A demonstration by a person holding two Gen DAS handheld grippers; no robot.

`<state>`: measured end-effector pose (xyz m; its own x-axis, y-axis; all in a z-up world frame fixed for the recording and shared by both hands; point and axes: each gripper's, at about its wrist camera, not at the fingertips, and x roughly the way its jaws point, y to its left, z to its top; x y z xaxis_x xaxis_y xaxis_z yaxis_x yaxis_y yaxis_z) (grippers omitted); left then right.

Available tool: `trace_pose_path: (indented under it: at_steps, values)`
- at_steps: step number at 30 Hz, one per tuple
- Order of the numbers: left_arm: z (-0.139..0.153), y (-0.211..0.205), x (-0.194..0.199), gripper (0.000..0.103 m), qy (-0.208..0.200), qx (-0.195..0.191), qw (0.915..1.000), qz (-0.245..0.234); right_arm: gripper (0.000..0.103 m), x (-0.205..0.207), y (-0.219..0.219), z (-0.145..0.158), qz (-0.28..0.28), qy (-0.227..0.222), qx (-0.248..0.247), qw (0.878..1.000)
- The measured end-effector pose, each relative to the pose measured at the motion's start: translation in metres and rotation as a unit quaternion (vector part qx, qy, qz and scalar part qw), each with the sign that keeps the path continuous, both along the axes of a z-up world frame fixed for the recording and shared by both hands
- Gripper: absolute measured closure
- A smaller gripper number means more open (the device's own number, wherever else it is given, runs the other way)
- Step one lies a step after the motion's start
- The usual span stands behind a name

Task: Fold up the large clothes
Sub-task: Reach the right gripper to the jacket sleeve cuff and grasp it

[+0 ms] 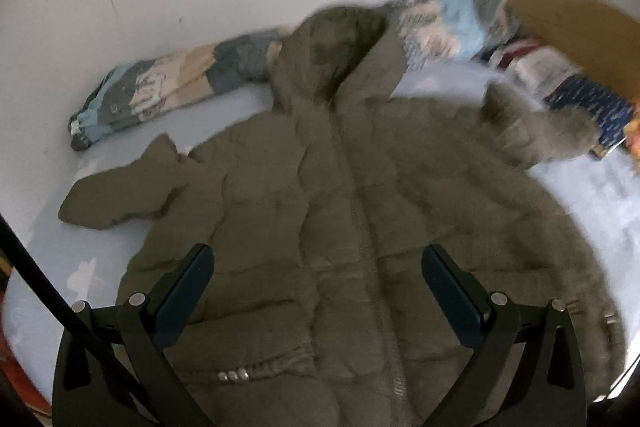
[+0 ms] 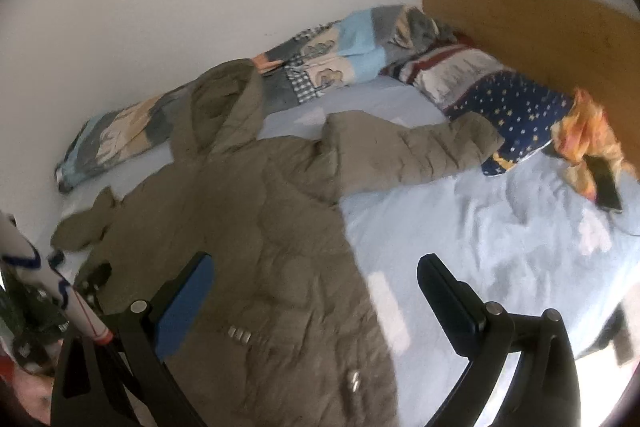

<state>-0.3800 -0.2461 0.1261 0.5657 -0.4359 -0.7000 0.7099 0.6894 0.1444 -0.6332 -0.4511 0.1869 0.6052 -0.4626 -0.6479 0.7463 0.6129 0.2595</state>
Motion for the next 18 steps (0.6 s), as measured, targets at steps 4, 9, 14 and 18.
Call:
trace_pose_path:
  at_steps: [4, 9, 14, 18]
  values:
    - [-0.010, -0.011, 0.018, 0.000, 0.022, 0.012, 0.9997, -0.003, 0.000, -0.013, -0.068, -0.020, -0.033, -0.048, 0.068, 0.996]
    - [-0.014, -0.018, 0.026, 0.000, 0.033, 0.016, 0.9993, -0.011, 0.001, -0.050, -0.147, -0.050, -0.111, -0.124, 0.125, 0.978]
    - [-0.019, -0.024, 0.023, 0.000, 0.037, 0.022, 0.9988, -0.024, 0.002, -0.071, -0.190, -0.068, -0.164, -0.154, 0.142, 0.964]
    - [-0.022, -0.028, 0.021, 0.000, 0.035, 0.031, 0.9985, -0.028, 0.002, -0.082, -0.219, -0.071, -0.205, -0.148, 0.137, 0.958]
